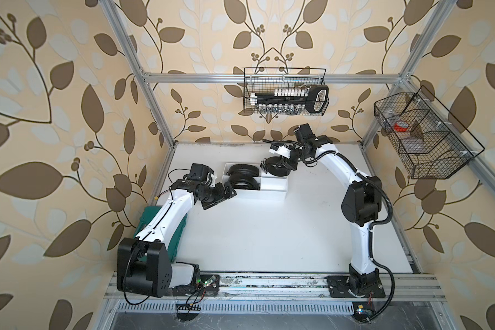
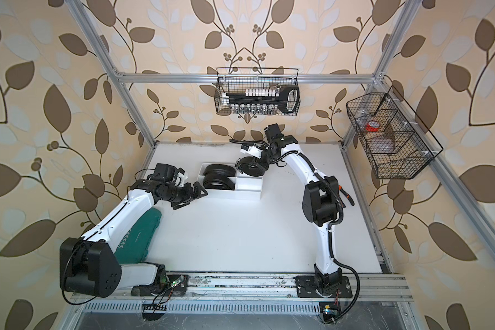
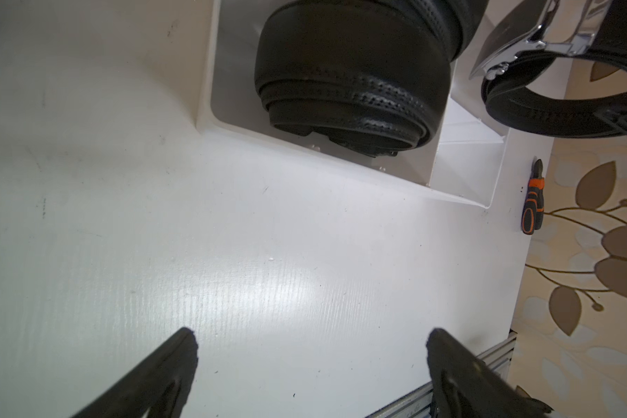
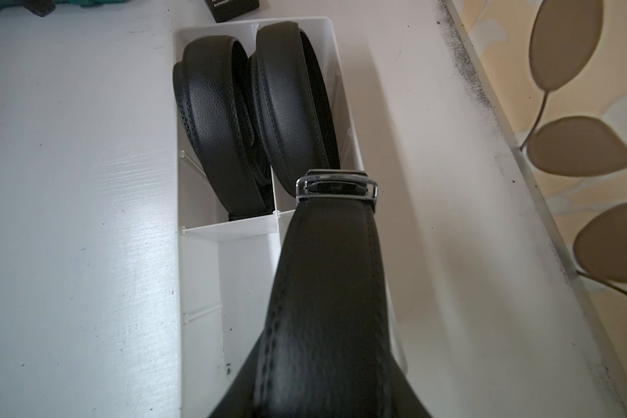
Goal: Place the belts into the storage roll
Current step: Place the belt in the container.
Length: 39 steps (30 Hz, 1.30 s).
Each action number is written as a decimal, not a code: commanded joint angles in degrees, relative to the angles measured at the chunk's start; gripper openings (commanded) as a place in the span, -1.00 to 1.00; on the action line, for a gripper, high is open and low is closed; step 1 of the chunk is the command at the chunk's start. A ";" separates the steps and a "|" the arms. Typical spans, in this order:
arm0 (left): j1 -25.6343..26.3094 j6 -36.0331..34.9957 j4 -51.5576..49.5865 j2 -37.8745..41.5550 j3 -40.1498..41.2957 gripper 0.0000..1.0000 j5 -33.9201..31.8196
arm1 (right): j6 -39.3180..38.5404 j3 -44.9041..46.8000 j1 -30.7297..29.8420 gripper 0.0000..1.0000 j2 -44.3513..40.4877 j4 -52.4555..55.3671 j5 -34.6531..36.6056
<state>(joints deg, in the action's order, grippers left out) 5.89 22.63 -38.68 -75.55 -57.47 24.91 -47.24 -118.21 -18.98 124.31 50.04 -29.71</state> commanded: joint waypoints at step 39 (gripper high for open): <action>-1.23 -0.75 0.79 -1.17 -0.36 0.98 1.65 | -6.15 -4.28 -0.18 -0.38 11.66 3.77 0.13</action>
<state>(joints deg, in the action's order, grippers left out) 5.15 22.63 -38.68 -76.62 -57.47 25.12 -51.33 -121.62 -18.83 133.16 52.40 -31.88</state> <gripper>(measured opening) 0.989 0.346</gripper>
